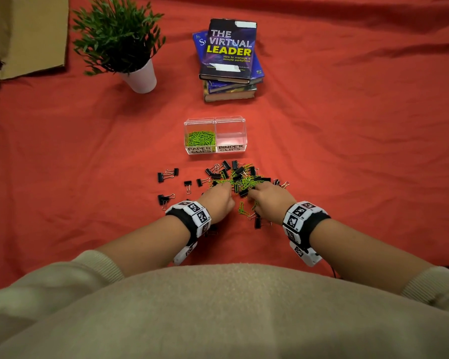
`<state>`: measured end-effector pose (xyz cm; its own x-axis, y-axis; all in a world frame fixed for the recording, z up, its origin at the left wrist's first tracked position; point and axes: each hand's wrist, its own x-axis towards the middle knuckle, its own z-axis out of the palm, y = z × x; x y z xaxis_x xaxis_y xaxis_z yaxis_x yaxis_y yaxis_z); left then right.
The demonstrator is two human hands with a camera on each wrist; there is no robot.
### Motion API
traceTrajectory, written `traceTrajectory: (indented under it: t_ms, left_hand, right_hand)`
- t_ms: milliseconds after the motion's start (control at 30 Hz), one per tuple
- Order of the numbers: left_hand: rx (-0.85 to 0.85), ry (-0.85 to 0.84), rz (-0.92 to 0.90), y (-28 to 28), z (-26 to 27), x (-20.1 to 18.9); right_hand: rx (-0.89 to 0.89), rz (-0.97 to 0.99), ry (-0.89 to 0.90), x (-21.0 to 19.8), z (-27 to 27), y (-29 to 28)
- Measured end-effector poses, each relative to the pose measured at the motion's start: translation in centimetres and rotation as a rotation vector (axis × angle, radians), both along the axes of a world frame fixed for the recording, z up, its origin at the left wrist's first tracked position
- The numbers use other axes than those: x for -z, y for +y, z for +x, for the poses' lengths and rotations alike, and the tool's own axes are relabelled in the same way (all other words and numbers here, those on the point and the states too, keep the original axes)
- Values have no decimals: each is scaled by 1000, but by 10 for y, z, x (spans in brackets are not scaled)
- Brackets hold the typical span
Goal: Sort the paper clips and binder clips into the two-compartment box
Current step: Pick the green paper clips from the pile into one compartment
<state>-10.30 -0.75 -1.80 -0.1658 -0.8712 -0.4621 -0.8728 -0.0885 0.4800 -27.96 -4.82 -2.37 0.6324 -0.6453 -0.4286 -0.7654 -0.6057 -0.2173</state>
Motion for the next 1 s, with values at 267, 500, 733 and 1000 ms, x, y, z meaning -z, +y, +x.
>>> traceTrajectory:
  t_ms: [267, 500, 733, 1000]
  left_hand:
    - [-188, 165, 75, -6, 1, -13]
    - [-247, 243, 188, -6, -10, -6]
    - [-391, 407, 328, -9, -16, -10]
    - [-347, 353, 249, -10, -19, 8]
  right_hand:
    - [-71, -74, 6, 6, -2, -1]
    - [273, 220, -275, -4, -6, -7]
    - [706, 544, -530, -21, -25, -28]
    - [1040, 953, -882, -25, -41, -40]
